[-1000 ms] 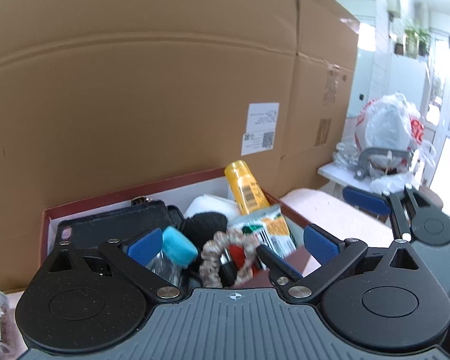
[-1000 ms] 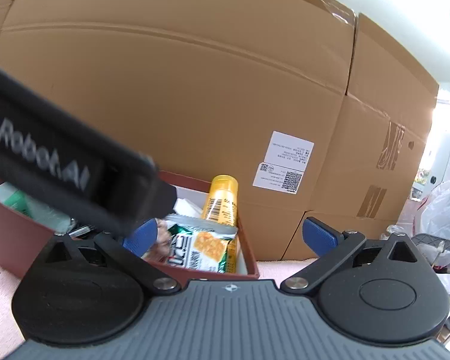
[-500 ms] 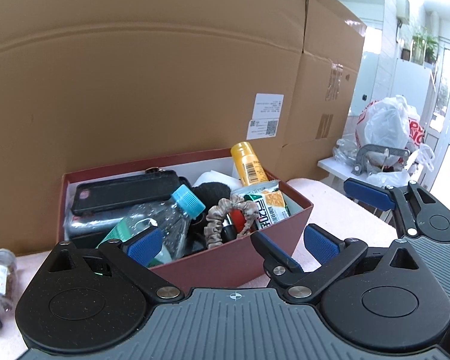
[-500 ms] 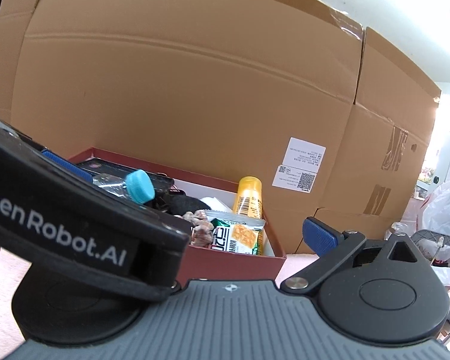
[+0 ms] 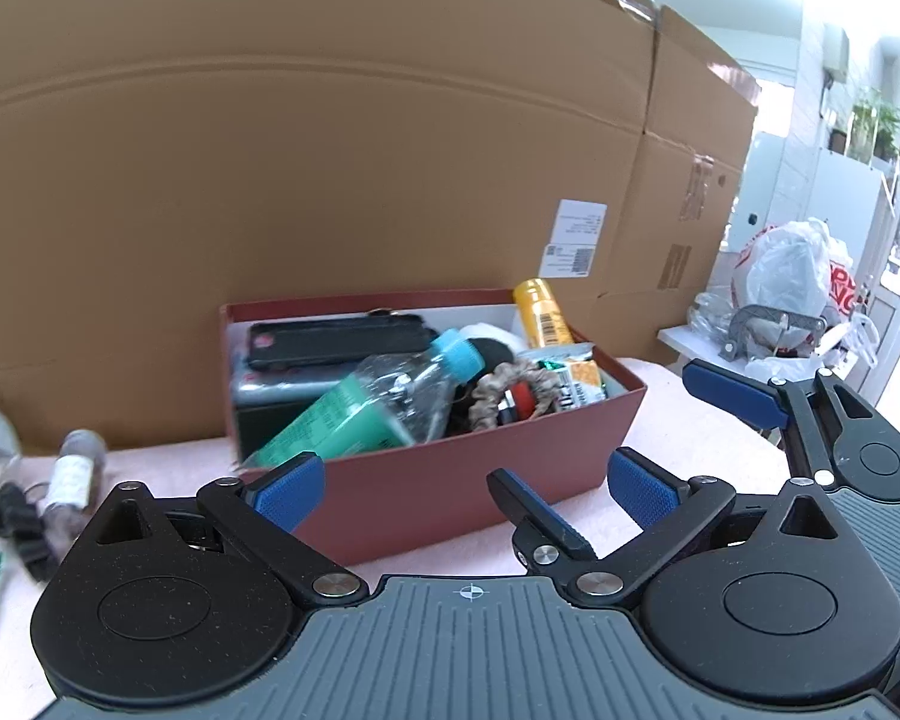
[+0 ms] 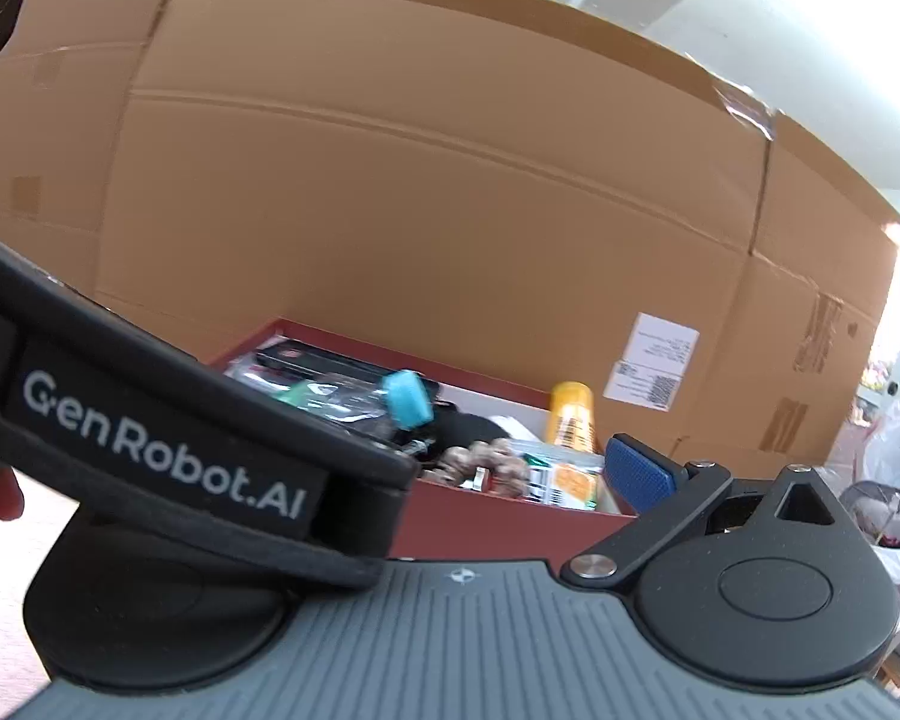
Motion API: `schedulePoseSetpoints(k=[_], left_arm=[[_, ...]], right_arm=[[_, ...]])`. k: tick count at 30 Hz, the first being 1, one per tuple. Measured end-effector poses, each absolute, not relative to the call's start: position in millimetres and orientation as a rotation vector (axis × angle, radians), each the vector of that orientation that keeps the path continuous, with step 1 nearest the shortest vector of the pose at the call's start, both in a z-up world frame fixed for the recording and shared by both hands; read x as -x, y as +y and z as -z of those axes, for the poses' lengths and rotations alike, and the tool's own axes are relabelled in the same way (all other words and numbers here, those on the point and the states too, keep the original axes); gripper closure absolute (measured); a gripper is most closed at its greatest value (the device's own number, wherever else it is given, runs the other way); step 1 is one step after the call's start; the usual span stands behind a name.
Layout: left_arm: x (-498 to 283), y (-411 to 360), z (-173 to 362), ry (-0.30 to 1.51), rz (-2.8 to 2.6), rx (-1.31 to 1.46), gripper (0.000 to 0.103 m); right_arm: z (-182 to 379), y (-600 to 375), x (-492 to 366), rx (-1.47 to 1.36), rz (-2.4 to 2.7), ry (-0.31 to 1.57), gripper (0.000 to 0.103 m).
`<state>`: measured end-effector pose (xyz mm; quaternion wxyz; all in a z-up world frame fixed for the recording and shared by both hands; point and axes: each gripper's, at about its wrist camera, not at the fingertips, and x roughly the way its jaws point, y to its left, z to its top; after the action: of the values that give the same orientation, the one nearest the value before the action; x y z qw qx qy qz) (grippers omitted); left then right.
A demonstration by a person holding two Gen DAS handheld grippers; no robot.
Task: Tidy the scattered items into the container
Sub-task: 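Withdraw both grippers from the box toward the remaining items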
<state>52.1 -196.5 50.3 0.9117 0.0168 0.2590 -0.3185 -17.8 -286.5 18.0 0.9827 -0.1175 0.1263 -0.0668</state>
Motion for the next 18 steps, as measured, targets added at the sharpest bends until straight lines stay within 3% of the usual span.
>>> schedulePoseSetpoints(k=[18], left_arm=[[-24.5, -51.1, -8.1, 0.612, 0.444, 0.049, 0.0]], right_arm=[[9.1, -174.1, 42.3, 0.165, -0.138, 0.364, 0.0]])
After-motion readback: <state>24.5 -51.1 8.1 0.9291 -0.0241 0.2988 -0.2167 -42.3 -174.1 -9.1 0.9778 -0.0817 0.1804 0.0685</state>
